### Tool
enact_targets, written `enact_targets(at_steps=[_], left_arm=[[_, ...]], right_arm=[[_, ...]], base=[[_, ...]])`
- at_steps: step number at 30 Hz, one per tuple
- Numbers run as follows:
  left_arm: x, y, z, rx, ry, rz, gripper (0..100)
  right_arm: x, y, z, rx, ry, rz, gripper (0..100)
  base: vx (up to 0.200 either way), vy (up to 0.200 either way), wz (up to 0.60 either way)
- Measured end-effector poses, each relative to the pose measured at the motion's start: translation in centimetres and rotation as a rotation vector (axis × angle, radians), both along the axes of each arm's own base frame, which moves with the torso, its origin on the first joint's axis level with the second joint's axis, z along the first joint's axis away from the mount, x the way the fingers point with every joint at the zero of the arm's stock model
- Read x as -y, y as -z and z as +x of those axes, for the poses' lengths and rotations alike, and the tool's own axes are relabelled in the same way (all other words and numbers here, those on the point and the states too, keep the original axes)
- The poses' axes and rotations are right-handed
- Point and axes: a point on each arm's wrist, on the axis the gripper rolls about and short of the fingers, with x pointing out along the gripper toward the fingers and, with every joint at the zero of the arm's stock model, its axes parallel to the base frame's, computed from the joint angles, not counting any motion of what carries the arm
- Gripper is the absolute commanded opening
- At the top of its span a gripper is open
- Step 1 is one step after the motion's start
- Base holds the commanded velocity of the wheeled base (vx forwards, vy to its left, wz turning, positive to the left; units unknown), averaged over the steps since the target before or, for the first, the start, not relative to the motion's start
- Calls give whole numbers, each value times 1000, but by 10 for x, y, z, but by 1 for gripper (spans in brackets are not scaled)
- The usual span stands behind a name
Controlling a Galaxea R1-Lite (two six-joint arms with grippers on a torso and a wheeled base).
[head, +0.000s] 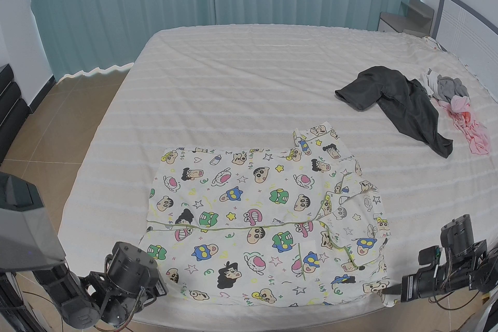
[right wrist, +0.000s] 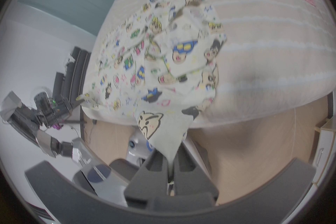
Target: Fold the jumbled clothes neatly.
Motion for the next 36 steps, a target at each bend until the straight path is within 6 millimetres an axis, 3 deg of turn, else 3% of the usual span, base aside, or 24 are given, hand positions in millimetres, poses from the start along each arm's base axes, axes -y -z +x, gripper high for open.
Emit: enact_targets(at_steps=[10,18,29,36], left_arm=[[-4,-22,49,125,-88,-33,0],[0,-34,83,178,-134,-55,0],[-6,-18,130,180,-215,-51,0],[-7,-7,148,176,-237,-49,0]], right_arm=[[-1,-32,37,152,126,114,0],[2,-36,67,204,186,138,0],[3,-24,104,327,243,198,0],[1,-15,123,314,273,222,0]], base=[[0,0,0],[0,0,0],[0,0,0],[0,0,0]])
